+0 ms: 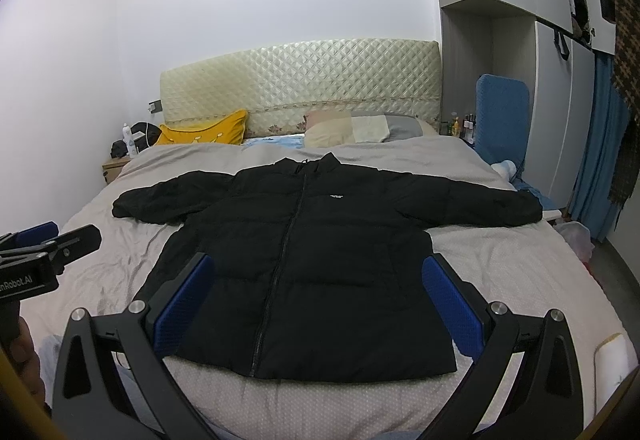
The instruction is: Fold large clothes
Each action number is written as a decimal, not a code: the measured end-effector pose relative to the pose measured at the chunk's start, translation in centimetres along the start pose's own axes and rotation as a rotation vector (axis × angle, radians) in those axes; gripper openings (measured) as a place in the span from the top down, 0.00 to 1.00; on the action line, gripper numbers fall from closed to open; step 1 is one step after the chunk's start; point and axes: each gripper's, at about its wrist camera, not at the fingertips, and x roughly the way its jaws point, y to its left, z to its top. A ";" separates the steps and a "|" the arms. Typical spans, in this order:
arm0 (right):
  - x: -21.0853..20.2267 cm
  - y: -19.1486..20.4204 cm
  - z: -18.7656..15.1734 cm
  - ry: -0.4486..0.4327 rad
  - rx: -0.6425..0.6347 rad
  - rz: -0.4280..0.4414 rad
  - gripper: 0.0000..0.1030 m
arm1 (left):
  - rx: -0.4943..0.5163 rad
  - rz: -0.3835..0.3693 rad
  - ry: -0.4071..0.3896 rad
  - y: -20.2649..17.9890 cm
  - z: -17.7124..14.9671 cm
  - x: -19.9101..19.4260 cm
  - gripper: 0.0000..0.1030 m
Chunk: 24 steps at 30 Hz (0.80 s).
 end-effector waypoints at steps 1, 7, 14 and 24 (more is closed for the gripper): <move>-0.1 0.1 0.0 -0.001 -0.001 -0.001 0.00 | 0.002 0.000 0.003 0.0 0.1 0.1 0.01; -0.4 0.2 0.1 -0.005 -0.007 -0.008 0.00 | 0.007 -0.003 -0.007 -0.2 -0.2 -0.2 0.01; -0.3 -0.2 0.3 0.000 0.004 -0.006 0.00 | -0.002 -0.014 0.007 0.0 -0.2 0.2 0.01; -0.5 -0.2 0.2 -0.003 0.009 -0.013 0.00 | 0.011 -0.021 0.015 -0.4 -0.2 0.4 0.01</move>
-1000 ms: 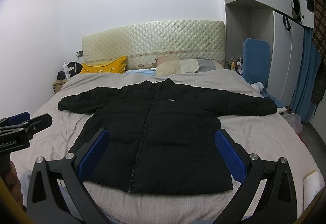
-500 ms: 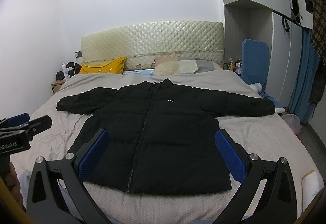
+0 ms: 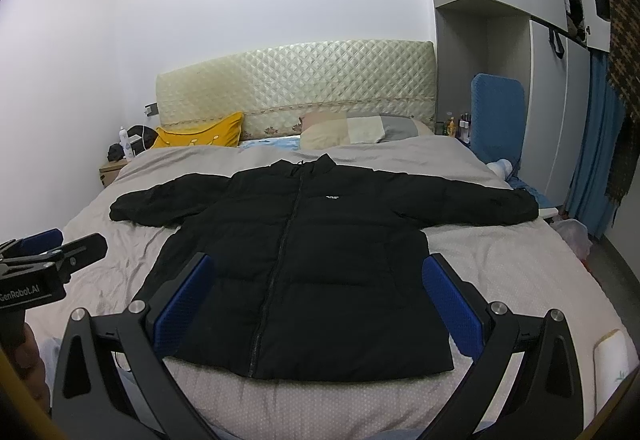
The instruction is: Fold large clothes
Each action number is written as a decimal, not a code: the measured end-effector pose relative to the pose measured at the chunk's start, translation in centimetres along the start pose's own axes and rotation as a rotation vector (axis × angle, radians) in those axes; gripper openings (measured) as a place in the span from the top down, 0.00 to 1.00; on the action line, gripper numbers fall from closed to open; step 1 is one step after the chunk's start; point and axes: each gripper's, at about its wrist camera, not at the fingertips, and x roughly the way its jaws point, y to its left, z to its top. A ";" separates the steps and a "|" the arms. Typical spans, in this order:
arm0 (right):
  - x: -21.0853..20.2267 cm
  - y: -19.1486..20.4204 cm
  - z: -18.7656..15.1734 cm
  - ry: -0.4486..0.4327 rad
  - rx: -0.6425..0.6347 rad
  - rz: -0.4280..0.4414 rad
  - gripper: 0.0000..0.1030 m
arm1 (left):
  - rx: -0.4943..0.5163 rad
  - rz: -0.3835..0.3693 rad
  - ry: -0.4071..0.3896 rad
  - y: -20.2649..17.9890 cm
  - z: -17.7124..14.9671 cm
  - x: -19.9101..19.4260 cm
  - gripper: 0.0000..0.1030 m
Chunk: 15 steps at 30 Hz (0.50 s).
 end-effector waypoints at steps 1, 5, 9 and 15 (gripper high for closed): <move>0.0 0.0 0.0 0.000 0.000 0.001 0.00 | 0.001 0.000 0.000 0.0 0.0 0.0 0.01; 0.0 0.0 0.0 0.000 0.003 0.002 0.00 | -0.001 0.002 0.002 0.0 0.0 -0.1 0.01; -0.1 0.1 0.0 0.002 0.001 -0.003 0.00 | -0.007 0.001 -0.007 0.0 0.0 -0.3 0.01; -0.1 -0.1 0.2 -0.002 0.011 0.016 0.00 | -0.012 0.012 -0.010 -0.1 0.2 -0.5 0.01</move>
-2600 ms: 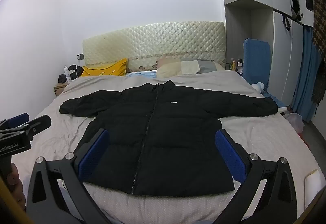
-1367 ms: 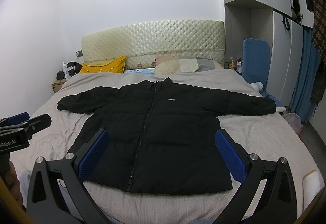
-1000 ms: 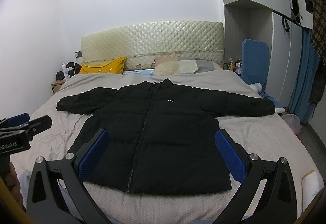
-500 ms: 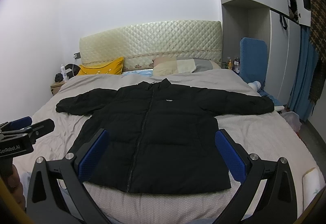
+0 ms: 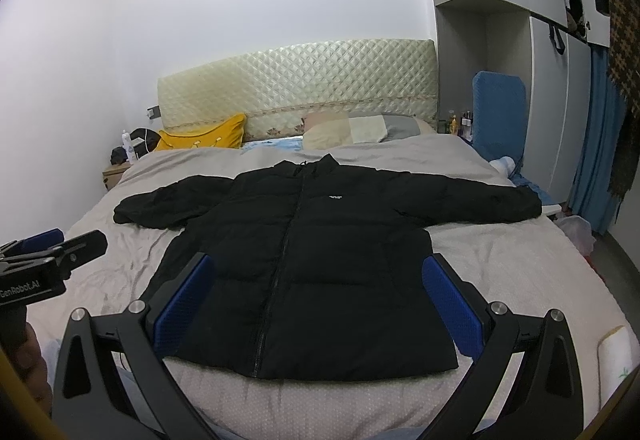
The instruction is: Fold large clothes
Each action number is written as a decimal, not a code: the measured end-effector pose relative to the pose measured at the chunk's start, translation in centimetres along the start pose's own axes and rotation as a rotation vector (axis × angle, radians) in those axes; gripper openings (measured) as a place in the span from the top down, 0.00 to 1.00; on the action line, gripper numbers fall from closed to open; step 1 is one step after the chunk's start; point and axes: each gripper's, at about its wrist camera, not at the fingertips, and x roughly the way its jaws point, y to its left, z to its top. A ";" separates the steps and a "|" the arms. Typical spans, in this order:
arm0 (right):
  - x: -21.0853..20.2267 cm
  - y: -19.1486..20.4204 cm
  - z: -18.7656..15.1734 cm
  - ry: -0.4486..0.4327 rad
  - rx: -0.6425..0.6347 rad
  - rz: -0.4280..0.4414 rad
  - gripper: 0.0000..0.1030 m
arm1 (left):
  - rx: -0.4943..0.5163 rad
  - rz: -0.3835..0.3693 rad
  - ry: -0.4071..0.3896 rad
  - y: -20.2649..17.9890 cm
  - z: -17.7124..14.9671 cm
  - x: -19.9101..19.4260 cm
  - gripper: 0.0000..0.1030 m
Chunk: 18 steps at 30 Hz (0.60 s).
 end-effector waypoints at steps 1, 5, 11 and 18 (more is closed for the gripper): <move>-0.1 0.0 0.0 -0.003 -0.003 -0.001 0.00 | -0.005 -0.003 0.001 0.0 0.0 0.0 0.01; 0.1 -0.1 -0.1 0.001 0.005 0.002 0.00 | -0.006 -0.021 0.016 0.0 0.1 0.2 0.01; -0.5 -0.1 0.4 -0.005 -0.002 -0.013 0.00 | 0.013 -0.002 0.033 -0.4 0.3 0.1 0.01; -1.3 -0.7 1.4 -0.012 0.002 -0.010 0.00 | -0.002 0.013 0.035 -0.3 0.8 -0.3 0.01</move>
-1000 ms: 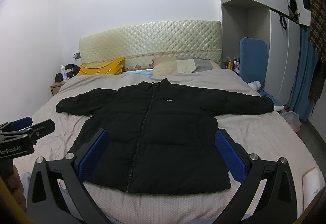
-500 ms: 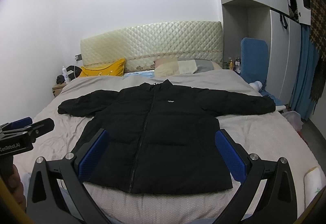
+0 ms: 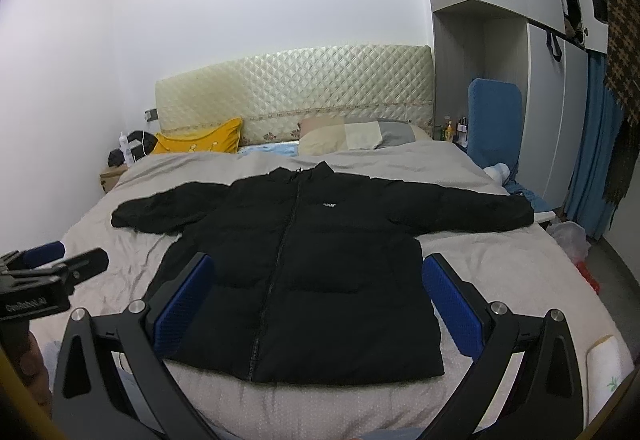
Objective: Fold large clothes
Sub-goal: 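Reach the right tool to the jacket sleeve cuff and grasp it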
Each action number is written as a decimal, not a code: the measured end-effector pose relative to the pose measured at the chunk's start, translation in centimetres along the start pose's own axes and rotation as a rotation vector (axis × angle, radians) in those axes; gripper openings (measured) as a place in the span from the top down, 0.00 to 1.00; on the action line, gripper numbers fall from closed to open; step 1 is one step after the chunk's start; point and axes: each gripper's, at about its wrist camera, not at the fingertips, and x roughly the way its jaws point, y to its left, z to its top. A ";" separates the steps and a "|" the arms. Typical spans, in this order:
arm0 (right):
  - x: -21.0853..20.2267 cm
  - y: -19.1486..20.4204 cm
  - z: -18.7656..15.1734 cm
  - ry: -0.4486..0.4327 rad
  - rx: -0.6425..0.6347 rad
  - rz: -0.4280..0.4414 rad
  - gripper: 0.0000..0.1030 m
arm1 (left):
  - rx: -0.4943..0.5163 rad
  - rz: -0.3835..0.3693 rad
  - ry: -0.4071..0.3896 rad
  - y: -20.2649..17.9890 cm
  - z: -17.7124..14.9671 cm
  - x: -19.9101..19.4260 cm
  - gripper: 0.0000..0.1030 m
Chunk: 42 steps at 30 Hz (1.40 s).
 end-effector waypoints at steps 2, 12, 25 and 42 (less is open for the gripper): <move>-0.1 -0.3 0.2 0.004 0.004 0.009 0.00 | -0.017 0.001 0.004 0.2 0.1 -0.1 0.01; -0.6 -1.4 1.1 0.013 -0.008 0.051 0.00 | -0.011 0.044 -0.035 -0.7 1.2 -2.2 0.01; 1.6 -2.1 4.2 0.018 -0.001 0.095 0.00 | -0.003 0.014 -0.026 -1.1 5.2 -0.1 0.01; 10.4 -6.7 7.5 -0.027 0.058 -0.058 0.00 | 0.034 -0.070 -0.058 -0.3 10.8 9.9 0.01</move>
